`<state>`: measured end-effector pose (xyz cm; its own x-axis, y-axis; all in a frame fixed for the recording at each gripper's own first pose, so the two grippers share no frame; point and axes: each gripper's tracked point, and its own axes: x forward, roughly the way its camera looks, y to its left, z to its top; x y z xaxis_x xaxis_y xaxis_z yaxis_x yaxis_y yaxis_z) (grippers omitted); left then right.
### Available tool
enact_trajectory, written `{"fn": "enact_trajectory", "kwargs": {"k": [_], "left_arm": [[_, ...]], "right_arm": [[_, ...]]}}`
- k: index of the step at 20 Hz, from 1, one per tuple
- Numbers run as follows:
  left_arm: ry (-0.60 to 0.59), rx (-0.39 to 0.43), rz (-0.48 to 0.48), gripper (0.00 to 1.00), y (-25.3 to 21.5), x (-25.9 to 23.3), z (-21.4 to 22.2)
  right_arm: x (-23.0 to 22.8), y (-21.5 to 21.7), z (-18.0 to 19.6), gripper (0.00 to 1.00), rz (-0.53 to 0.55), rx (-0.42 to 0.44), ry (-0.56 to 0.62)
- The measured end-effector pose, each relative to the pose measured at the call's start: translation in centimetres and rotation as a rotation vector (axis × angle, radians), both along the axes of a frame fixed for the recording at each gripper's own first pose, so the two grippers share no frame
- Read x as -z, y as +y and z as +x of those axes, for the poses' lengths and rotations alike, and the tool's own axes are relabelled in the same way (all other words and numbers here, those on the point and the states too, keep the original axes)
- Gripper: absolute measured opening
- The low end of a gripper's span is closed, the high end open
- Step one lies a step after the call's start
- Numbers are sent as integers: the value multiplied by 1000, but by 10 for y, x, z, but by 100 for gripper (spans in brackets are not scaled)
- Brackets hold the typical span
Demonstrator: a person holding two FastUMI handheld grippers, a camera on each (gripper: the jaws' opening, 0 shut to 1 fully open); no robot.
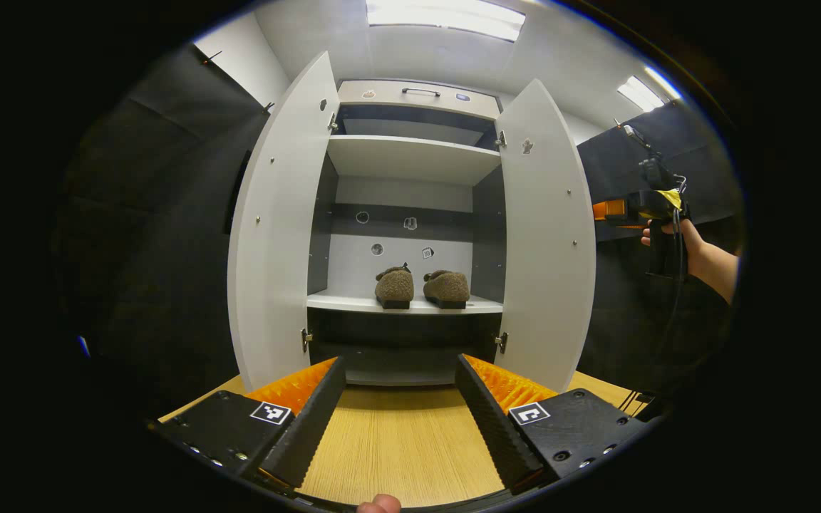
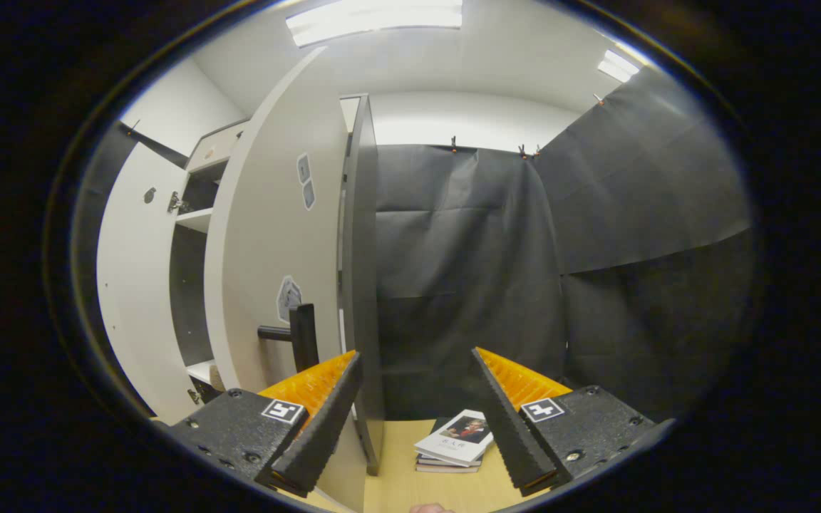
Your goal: Grab one shoe with the right hand and put it into the shoe cabinet, grab the other shoe with the left hand and put it into the shoe cabinet; then close the right door with the right hand and the left door with the left hand.
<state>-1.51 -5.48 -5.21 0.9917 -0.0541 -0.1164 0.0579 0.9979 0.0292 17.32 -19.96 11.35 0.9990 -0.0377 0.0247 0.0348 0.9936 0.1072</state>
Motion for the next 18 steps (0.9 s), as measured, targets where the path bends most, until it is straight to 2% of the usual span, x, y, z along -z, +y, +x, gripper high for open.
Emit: {"fn": "enact_trajectory", "kwargs": {"k": [2,3,5,6,7,8,12,18], "left_arm": [[9,-8,-7,95,1,2,-1],[7,-9,-9,95,2,2,-1],[5,-12,-6,95,4,2,-1],[3,-15,-4,95,5,2,-1],[-1,-19,-4,95,7,1,-1],[1,-20,-7,95,8,2,0],[9,-25,-7,95,12,5,1],[9,-58,9,95,30,5,-2]], "right_arm": [[1,7,-1,94,14,-19,-2],[0,10,-2,90,16,-25,-3],[0,16,-2,92,-3,-26,-8],[-1,21,-5,87,-13,-27,-9],[-2,28,-6,87,-22,-36,-12],[-3,36,-8,92,-28,-45,-14],[-7,73,-9,92,-47,-70,-44],[-4,130,8,92,-9,-155,-37]]}}
